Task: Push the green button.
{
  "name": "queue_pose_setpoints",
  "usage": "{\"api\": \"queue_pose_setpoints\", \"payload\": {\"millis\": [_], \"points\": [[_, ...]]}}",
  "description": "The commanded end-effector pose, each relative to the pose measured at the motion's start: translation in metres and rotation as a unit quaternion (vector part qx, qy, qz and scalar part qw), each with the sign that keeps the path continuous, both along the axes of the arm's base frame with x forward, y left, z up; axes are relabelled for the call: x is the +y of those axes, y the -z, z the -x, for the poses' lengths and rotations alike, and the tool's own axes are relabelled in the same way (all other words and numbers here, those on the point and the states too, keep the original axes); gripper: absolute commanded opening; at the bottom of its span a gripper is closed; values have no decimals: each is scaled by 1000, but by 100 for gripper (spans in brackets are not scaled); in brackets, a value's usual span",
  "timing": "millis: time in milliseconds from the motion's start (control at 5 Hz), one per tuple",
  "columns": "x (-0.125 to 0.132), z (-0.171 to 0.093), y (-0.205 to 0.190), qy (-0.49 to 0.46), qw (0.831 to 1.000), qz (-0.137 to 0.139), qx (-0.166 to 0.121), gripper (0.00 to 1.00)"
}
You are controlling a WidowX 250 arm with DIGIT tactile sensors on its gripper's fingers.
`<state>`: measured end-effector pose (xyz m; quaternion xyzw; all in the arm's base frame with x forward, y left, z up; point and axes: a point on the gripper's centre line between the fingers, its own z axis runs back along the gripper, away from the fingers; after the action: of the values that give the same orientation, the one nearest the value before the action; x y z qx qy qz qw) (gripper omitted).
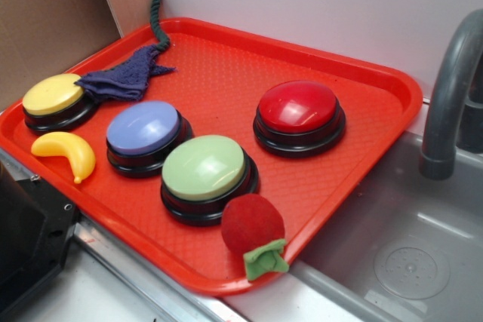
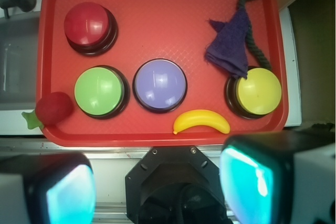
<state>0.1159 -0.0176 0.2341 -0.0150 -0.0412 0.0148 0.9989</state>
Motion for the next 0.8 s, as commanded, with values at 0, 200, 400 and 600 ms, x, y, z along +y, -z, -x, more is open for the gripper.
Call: {"api": "queue_pose_setpoints", "payload": {"millis": [0, 200, 400, 600], "points": [[0, 0, 0, 0, 1000, 0, 0, 100], [-50, -50, 44, 126, 990, -57, 27, 100], [-108, -50, 79, 248, 965, -83, 24, 100], [-144, -46, 129, 364, 927, -95, 16, 100]]}}
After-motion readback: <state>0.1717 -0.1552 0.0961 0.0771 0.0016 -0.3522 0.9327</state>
